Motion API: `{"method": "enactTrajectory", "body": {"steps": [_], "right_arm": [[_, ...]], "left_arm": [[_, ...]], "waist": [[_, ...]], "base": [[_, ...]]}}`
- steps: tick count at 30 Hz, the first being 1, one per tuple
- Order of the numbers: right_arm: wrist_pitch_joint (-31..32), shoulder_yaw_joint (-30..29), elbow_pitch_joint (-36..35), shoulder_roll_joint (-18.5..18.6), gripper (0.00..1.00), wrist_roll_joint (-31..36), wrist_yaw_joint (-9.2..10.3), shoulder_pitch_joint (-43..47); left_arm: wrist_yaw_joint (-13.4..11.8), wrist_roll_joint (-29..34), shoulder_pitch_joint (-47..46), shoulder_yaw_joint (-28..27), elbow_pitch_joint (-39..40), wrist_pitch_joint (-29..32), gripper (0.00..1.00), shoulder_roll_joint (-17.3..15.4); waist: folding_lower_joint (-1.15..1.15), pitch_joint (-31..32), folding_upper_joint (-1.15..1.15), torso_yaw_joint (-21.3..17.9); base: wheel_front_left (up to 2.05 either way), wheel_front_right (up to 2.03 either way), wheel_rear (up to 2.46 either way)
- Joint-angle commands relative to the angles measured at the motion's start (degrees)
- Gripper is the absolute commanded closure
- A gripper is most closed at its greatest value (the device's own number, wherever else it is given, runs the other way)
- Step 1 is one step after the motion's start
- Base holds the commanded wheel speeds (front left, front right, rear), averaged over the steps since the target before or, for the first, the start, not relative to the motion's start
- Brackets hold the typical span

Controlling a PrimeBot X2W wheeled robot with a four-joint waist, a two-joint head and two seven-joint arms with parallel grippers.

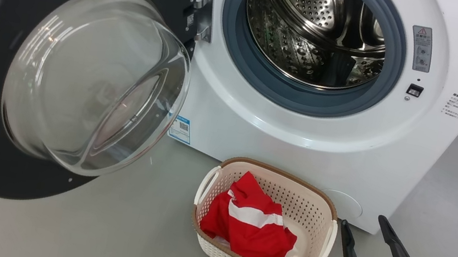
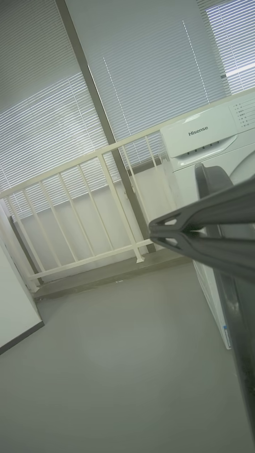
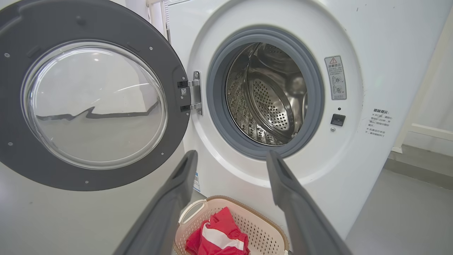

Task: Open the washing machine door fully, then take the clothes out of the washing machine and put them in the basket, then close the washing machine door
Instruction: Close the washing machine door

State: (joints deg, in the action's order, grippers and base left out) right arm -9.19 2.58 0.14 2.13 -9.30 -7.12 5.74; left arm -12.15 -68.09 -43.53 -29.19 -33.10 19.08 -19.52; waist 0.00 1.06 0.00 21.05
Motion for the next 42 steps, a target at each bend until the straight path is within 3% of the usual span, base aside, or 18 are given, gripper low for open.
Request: {"method": "enactTrajectory", "body": {"steps": [1, 11, 21, 42], "right_arm": [[0.2, 1.4, -1.9, 0.8, 0.0, 0.7, -0.36, -1.3], [0.5, 1.5, -2.2, 0.8, 0.0, 1.0, -0.36, -1.5], [0.1, 1.0, -2.2, 0.8, 0.0, 0.8, -0.36, -1.5], [-2.0, 1.0, -0.5, 0.8, 0.0, -0.3, -0.36, -2.4]], "left_arm": [[-0.1, 0.6, -2.1, -0.2, 0.2, 0.8, 1.0, -3.8], [2.0, 1.0, -4.2, 2.7, -8.9, 4.4, 1.0, -5.2], [3.9, 0.5, -3.7, 4.5, -11.3, 8.3, 1.0, -4.6], [3.1, -1.2, 1.5, 8.0, -2.3, 17.2, 1.0, 0.3]], "waist": [[0.0, -0.2, 0.0, -0.3], [0.0, -0.7, 0.0, -1.7], [0.0, -1.2, 0.0, -1.5], [0.0, -1.5, 0.0, -0.4]], "base": [[0.0, 0.0, 0.0], [0.0, 0.0, 0.0], [0.0, 0.0, 0.0], [0.0, 0.0, 0.0]]}}
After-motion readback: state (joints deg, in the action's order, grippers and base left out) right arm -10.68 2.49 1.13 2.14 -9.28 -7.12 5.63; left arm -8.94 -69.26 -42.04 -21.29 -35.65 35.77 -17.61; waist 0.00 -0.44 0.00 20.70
